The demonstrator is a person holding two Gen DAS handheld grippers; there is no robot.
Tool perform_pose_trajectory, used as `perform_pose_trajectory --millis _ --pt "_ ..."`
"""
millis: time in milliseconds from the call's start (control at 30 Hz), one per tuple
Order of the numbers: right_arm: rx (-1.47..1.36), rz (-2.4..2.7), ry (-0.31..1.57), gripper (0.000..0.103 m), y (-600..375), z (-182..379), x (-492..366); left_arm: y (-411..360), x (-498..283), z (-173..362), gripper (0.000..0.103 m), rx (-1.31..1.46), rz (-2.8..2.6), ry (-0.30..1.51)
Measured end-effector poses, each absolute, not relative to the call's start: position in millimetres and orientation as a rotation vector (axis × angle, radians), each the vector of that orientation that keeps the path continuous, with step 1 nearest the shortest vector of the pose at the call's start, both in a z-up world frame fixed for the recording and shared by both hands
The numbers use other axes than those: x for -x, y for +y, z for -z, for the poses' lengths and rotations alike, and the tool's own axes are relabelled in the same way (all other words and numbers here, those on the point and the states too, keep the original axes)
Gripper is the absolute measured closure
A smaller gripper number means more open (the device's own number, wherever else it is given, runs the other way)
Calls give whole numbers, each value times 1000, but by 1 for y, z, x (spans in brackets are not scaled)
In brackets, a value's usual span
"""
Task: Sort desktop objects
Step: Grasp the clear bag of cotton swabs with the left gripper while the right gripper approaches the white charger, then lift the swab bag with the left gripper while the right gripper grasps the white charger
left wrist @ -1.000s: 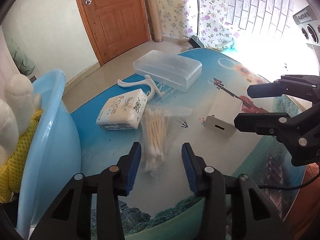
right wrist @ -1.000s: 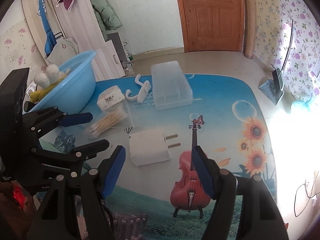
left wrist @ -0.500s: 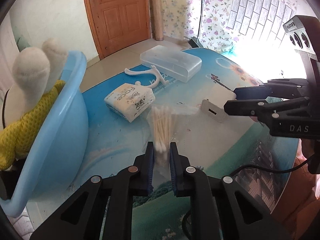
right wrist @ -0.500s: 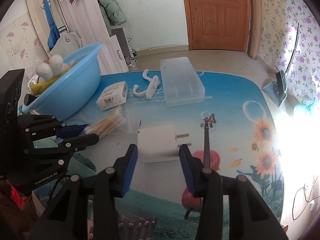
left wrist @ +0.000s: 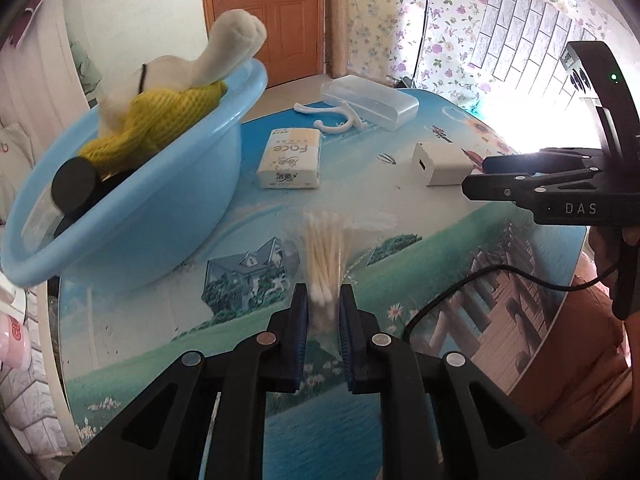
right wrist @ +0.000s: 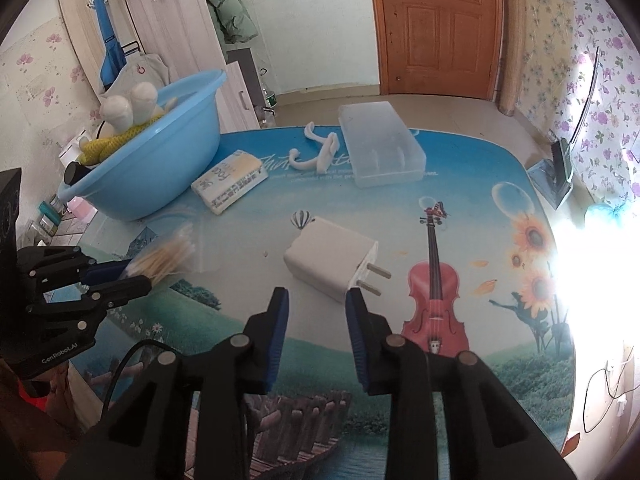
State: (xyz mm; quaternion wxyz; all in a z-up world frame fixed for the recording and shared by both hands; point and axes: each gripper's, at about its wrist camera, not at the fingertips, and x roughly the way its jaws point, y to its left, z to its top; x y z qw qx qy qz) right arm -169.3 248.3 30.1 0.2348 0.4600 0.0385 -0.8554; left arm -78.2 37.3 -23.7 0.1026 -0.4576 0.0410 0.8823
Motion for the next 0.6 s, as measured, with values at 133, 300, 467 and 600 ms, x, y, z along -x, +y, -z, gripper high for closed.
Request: perform_pose_trajectory --millis 133,300,467,600 --pt "-1257 2368 119 39 244 -31 168 23 66 26 90 1364 -2619 106" --pt "-1275 2383 165 36 232 -26 178 13 62 26 90 1375 -2634 99" --pt "-1292 2386 203 45 224 -19 188 11 64 25 90 1370 -2637 91" --pt "-1295 2383 198 70 227 -18 189 8 64 25 88 1371 -2645 79"
